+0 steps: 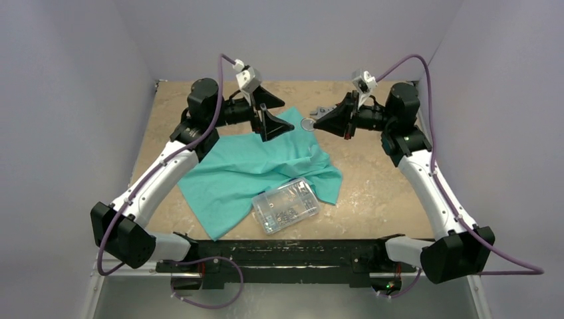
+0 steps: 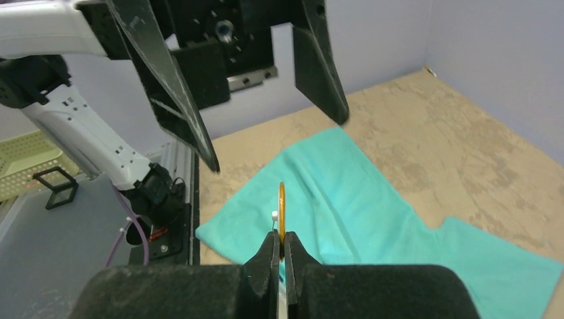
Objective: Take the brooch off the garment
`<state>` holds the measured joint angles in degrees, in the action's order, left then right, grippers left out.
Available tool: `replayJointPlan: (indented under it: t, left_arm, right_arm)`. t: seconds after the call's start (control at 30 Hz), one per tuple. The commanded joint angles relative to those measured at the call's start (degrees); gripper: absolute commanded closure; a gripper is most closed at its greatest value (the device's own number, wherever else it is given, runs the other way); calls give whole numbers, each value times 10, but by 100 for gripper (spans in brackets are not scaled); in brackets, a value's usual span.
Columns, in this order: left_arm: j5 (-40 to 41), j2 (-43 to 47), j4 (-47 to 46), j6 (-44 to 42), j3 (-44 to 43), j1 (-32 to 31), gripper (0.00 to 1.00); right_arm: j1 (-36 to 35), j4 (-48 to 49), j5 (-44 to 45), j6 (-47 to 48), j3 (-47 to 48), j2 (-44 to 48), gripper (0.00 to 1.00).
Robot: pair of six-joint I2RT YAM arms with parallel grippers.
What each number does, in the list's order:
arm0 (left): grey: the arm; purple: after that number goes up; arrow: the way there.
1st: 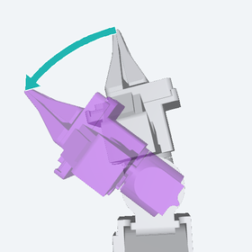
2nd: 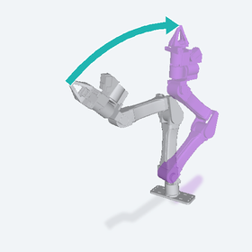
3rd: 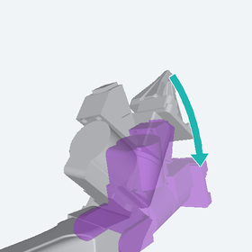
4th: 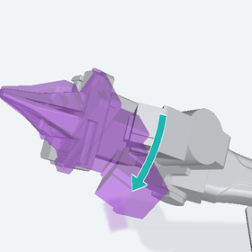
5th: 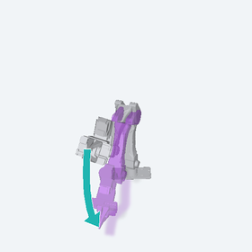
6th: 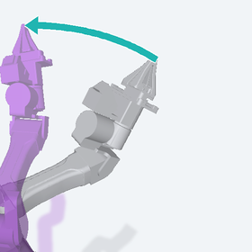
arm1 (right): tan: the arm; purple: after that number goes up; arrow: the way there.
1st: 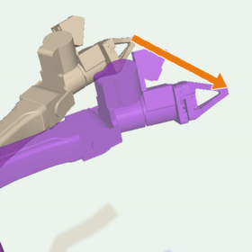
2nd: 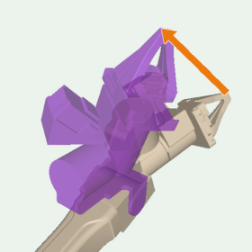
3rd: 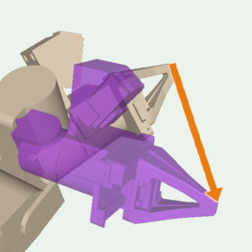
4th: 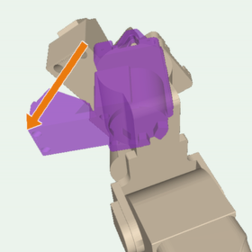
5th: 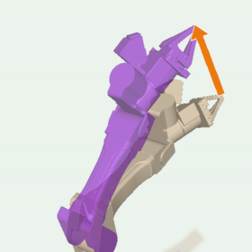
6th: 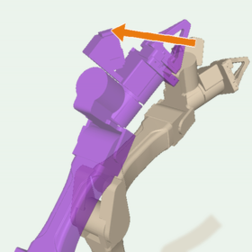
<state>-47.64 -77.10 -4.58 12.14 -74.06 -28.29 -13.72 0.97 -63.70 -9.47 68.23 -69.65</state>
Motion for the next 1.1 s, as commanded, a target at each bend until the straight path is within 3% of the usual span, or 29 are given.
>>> replayJointPlan:
  t: [0.0, 0.17, 0.27, 0.47, 0.73, 1.07]
  left_arm:
    - [33, 0, 33, 62, -31, 42, 2]
    - [119, -56, 283, 42, -151, 49, 0]
    - [189, -49, 331, 16, -159, 49, 0]
    - [244, -59, 436, -38, -176, 53, 0]
    - [279, -44, 457, -45, -137, 55, 0]
    - [302, -33, 459, -46, -128, 55, 0]
  right_arm:
    - [43, -126, 35, 51, 35, -14, 100]
    - [99, -313, 93, 215, 84, -41, 100]
    - [143, -408, 147, 293, 110, -54, 100]
    - [208, -540, 304, 410, 110, -56, 100]
    - [223, -462, 533, 378, 0, 1, 100]
    - [223, -309, 734, 408, -92, -28, 100]
